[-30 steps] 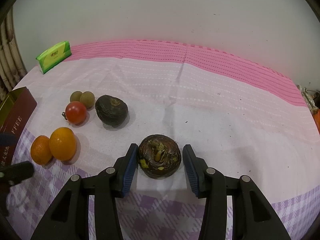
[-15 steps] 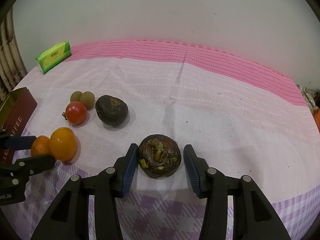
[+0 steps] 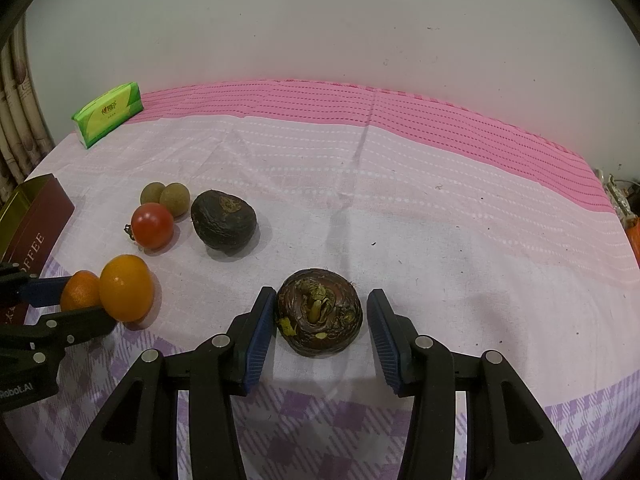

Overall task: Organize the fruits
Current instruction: 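Carry the mandarin into the tin tray and open the left tool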

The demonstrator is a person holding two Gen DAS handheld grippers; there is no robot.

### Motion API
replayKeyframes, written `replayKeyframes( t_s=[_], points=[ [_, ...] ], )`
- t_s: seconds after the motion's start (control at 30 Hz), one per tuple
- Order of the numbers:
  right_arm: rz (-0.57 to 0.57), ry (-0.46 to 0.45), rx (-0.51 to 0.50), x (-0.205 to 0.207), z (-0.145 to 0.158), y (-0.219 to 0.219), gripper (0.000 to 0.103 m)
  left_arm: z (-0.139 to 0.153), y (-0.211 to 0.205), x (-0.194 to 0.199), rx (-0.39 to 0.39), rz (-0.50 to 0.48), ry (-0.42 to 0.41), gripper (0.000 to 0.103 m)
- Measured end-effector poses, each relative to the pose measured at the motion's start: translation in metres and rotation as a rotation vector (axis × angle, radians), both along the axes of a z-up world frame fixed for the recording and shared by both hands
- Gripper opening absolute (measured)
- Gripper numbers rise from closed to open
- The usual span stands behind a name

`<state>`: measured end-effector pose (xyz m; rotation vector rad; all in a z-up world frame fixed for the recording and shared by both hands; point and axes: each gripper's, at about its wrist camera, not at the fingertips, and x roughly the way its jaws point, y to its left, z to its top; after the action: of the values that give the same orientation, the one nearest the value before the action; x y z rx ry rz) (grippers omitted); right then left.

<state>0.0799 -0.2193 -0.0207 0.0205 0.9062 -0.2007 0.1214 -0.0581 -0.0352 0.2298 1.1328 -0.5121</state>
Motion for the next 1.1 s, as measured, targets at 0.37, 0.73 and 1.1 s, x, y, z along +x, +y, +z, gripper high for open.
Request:
replayKeyframes(
  t_s=[0.37,0.73,1.1],
  points=[
    [-0.001,0.0,-0.001,0.001,0.0,0.0,0.048,0.007,0.008,-0.016,0.01,0.009,0.015,0.035],
    [-0.003,0.0,-0.002,0.001,-0.001,0.0,0.048,0.039,0.029,-0.022,-0.006,0.06,-0.038,0.035],
    [-0.004,0.0,-0.002,0.001,0.0,0.001,0.048,0.076,0.066,-0.012,-0.034,0.151,-0.094,0.035]
  ],
)
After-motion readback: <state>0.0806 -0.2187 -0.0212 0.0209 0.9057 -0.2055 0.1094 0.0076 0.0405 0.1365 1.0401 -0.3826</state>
